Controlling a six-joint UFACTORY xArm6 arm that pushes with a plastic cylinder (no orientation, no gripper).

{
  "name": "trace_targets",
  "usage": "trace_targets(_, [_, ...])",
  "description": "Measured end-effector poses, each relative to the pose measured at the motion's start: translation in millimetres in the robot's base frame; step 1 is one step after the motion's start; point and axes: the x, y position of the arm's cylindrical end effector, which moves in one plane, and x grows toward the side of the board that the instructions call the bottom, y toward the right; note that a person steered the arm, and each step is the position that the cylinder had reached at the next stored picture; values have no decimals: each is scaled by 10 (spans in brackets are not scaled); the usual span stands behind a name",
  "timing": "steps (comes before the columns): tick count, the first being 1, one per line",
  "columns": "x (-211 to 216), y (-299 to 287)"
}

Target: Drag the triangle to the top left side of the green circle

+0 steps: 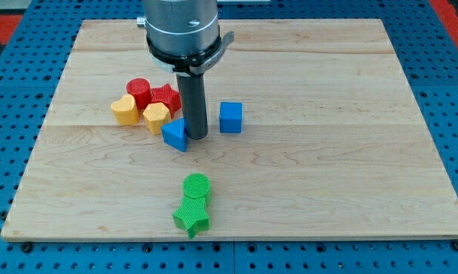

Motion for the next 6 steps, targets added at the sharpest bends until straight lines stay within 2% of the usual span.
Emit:
trace_targets(1, [-442, 18])
trace_targets(2, [-327, -239])
trace_targets(4, [356, -243])
trace_targets(5, [372, 81])
trace_targets(6, [361, 1107])
